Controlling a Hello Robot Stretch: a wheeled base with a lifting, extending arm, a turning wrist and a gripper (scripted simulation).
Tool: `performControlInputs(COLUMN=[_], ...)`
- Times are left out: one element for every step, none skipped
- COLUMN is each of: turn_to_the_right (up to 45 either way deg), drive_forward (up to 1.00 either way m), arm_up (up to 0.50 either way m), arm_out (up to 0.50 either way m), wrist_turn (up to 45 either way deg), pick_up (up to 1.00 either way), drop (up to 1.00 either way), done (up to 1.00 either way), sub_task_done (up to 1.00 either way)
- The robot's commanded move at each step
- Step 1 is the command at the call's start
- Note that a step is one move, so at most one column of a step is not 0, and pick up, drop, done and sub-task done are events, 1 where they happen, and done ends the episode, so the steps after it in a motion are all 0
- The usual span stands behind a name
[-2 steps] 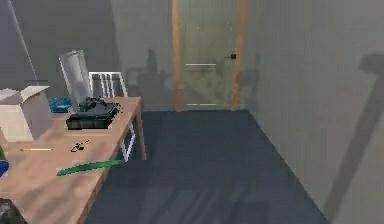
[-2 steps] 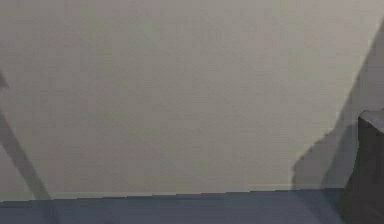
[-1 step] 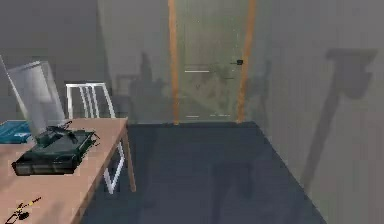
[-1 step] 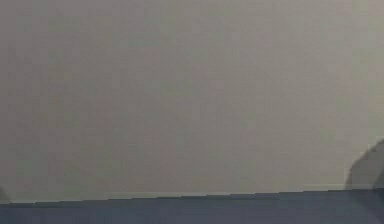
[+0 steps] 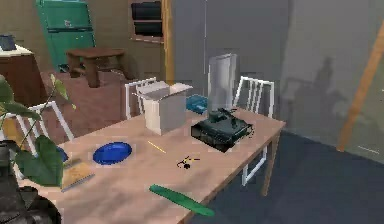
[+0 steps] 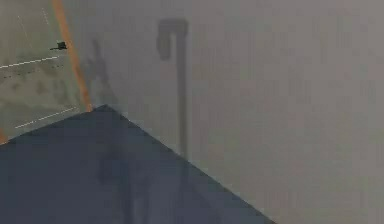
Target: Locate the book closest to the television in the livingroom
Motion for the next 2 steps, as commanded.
performControlInputs(turn_to_the_right=[42.0, 0.0], drive_forward=[0.00, 1.00], arm_up=[0.00, 0.00], arm_out=[0.00, 0.00], wrist_turn=[0.0, 0.0], pick_up=[0.00, 0.00], drop=[0.00, 0.00], done=[0.00, 0.00], sub_task_done=[0.00, 0.00])
